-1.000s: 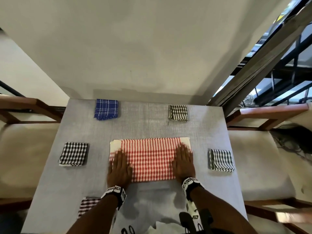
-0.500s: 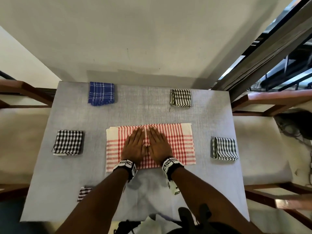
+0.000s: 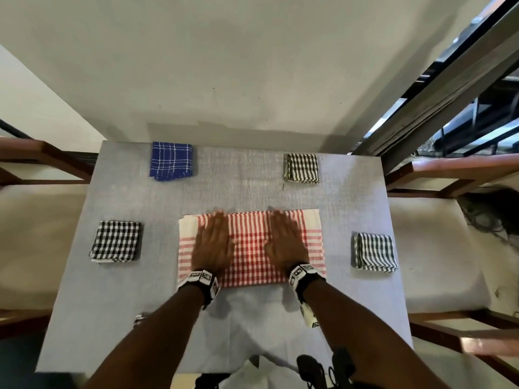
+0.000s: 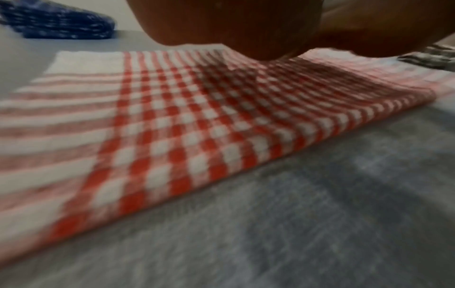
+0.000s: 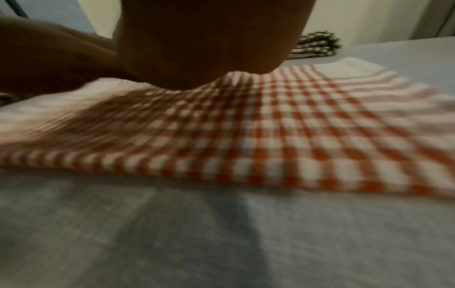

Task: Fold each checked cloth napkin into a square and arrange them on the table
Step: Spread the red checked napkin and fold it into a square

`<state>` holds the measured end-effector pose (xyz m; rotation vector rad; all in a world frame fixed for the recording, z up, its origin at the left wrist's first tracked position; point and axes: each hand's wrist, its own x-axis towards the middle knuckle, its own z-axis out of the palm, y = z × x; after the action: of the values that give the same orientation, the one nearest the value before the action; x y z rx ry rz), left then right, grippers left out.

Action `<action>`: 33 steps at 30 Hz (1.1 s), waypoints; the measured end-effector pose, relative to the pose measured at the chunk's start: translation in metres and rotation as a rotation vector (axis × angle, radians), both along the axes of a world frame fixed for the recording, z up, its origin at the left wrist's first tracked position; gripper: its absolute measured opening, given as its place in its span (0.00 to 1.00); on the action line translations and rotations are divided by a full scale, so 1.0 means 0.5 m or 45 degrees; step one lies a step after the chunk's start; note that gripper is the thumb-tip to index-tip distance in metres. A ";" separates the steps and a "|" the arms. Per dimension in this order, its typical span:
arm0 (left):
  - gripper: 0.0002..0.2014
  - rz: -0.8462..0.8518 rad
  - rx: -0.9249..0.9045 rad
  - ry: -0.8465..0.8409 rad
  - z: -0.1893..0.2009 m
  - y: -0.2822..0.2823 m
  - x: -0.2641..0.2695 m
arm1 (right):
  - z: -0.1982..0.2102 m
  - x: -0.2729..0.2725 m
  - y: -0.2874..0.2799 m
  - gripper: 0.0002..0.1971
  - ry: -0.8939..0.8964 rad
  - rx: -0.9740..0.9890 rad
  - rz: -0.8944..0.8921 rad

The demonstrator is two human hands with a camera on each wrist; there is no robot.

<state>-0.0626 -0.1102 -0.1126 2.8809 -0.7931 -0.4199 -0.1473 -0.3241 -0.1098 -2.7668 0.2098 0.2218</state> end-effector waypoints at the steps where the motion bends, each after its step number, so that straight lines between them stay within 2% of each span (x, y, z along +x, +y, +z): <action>1: 0.33 -0.087 -0.032 0.013 0.006 -0.033 -0.007 | 0.001 0.017 0.034 0.37 0.008 0.032 0.085; 3: 0.31 -0.113 -0.063 0.074 0.003 -0.079 -0.022 | -0.009 0.039 0.083 0.35 0.067 0.094 0.125; 6: 0.31 0.013 -0.035 0.127 -0.013 -0.079 -0.025 | -0.015 0.052 0.094 0.34 0.135 0.111 0.089; 8: 0.34 0.016 -0.055 0.139 -0.028 -0.045 -0.013 | -0.014 0.043 0.065 0.36 0.091 0.074 0.130; 9: 0.34 0.088 -0.078 0.153 -0.032 -0.020 -0.004 | -0.014 0.035 0.036 0.36 0.082 0.072 0.086; 12: 0.36 0.427 -0.062 0.136 -0.034 0.074 0.025 | -0.023 -0.010 -0.089 0.35 0.097 0.067 -0.256; 15: 0.37 0.412 -0.017 0.148 -0.035 0.106 0.035 | -0.031 -0.037 -0.155 0.37 0.156 -0.076 -0.168; 19: 0.41 0.465 0.013 0.123 -0.023 0.072 0.027 | -0.032 -0.028 -0.139 0.39 0.182 -0.066 -0.187; 21: 0.40 0.413 0.030 0.086 -0.003 0.063 0.025 | -0.020 -0.040 -0.135 0.38 0.149 -0.021 -0.271; 24: 0.36 0.255 -0.037 0.052 0.034 0.011 0.025 | 0.014 -0.093 -0.127 0.36 -0.021 0.008 -0.556; 27: 0.32 -0.065 -0.150 0.125 0.061 -0.074 0.011 | 0.041 -0.170 -0.090 0.29 -0.088 0.065 -0.749; 30: 0.31 -0.348 -0.089 0.204 0.049 -0.112 -0.038 | 0.057 -0.212 -0.061 0.26 0.135 0.191 -1.004; 33: 0.33 -0.337 0.010 0.216 0.020 -0.084 -0.098 | 0.064 -0.215 -0.056 0.24 0.326 0.341 -1.134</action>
<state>-0.1118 -0.1521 -0.1027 2.7071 -1.1455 -0.6864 -0.2550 -0.3523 -0.0776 -2.1212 1.3120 0.3254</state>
